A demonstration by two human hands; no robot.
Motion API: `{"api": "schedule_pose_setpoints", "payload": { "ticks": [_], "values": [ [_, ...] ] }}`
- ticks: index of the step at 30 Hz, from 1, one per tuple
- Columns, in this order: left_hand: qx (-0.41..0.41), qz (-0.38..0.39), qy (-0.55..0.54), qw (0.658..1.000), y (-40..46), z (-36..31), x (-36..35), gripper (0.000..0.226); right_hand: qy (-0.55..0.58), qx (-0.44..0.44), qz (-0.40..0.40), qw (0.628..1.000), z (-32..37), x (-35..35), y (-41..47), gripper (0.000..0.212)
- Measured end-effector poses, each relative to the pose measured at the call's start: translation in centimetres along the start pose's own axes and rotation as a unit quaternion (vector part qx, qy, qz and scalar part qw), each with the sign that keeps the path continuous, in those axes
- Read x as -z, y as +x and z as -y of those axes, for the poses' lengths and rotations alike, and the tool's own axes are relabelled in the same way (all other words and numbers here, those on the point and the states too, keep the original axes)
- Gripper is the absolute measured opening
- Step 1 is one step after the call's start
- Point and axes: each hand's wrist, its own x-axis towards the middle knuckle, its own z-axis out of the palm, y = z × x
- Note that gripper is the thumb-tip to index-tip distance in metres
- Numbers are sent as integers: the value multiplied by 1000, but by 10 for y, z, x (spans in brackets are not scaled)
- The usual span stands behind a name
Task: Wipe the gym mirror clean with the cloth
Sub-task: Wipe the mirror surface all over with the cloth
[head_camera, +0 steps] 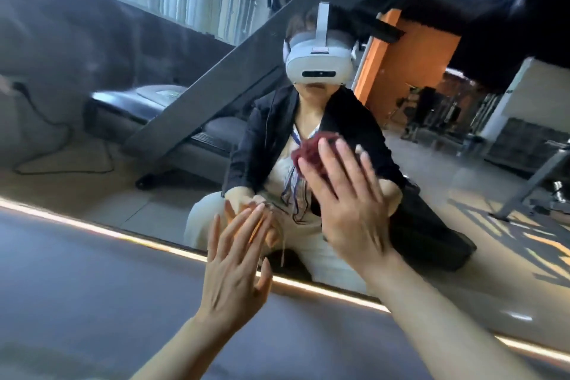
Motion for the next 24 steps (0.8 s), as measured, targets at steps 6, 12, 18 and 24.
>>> {"api": "schedule_pose_setpoints", "payload": {
  "ticks": [6,12,18,24],
  "values": [
    [143,-93,-21,985,11,25,19,61,35,-5,-53,998,64,-33,33,40],
    [247,-107,-40,962,4,31,32,56,62,254,90,961,74,-30,12,43],
    [314,-97,-60,943,5,26,37,68,23,-25,-95,995,70,-35,105,40],
    [334,-92,-63,936,-3,33,44,66,101,277,137,946,119,-43,-41,39]
  ]
}}
